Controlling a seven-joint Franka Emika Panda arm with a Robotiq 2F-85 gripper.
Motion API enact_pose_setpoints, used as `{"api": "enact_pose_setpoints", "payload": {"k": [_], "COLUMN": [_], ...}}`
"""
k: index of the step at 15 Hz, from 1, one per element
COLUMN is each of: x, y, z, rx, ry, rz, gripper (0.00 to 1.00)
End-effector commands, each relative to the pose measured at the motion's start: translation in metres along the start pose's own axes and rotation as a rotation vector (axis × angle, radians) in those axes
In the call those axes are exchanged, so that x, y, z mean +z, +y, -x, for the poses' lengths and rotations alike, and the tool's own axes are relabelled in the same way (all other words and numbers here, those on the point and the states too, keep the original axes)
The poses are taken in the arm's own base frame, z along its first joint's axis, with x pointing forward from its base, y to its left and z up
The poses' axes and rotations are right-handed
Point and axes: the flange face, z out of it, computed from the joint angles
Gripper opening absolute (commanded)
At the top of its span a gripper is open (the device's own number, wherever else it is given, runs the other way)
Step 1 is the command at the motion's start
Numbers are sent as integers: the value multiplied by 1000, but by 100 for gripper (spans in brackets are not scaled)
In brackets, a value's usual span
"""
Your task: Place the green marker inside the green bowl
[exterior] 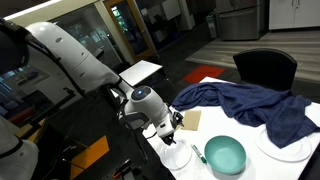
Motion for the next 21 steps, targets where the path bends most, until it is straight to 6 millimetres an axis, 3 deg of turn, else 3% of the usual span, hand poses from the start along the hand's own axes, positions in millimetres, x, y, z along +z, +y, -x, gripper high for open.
{"api": "enact_pose_setpoints", "payload": {"k": [1,12,16,21], "x": [21,72,86,99], "y": [0,6,6,2], "z": [-11,-35,-40,-49], "rx": [70,120,131,147], "ry": [36,109,103,104], "rz": [-13,-36,-29,-24], "gripper": [100,100,87,83]}}
